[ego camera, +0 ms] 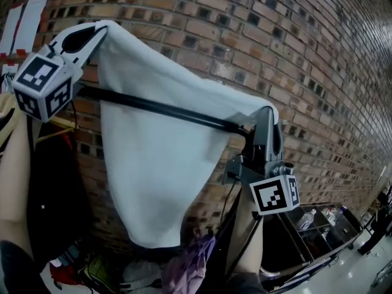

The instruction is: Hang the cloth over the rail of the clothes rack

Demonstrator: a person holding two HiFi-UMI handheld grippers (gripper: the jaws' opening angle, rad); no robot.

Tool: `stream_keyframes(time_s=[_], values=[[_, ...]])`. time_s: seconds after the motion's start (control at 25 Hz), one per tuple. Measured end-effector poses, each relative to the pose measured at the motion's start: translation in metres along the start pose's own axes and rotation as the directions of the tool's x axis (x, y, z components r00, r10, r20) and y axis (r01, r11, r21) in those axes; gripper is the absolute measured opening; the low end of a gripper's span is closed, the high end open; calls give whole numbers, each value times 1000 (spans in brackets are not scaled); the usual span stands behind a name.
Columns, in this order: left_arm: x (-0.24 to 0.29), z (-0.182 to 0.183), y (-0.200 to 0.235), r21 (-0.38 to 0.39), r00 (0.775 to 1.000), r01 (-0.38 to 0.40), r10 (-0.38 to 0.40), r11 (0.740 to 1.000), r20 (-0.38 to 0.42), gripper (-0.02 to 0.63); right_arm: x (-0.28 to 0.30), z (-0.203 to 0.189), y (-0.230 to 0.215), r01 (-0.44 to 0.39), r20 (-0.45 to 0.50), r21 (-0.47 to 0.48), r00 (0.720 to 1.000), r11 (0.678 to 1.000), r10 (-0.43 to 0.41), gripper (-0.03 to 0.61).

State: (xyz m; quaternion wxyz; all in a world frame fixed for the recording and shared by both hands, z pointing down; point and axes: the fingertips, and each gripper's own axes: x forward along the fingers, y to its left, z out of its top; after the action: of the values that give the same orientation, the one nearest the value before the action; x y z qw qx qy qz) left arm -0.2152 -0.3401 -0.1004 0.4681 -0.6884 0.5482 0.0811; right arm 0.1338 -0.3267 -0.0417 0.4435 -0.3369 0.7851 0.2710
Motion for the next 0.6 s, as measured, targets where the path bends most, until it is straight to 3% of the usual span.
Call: stream_keyframes(time_s=[0.36,0.48,0.6], values=[[-80,13,-17,-126,996,13,-1,992,94,46,-25,20,37,-87,93,133,993,987,75,40],[-110,6,-27,-147,996,26,-12,989,93,46,-39,21,52,-105,68,86,993,991,99,40],[-144,-15,-37,-160,998,25,-15,987,60,46,-57,-1,71,-96,-47,-49,994,994,94,40]])
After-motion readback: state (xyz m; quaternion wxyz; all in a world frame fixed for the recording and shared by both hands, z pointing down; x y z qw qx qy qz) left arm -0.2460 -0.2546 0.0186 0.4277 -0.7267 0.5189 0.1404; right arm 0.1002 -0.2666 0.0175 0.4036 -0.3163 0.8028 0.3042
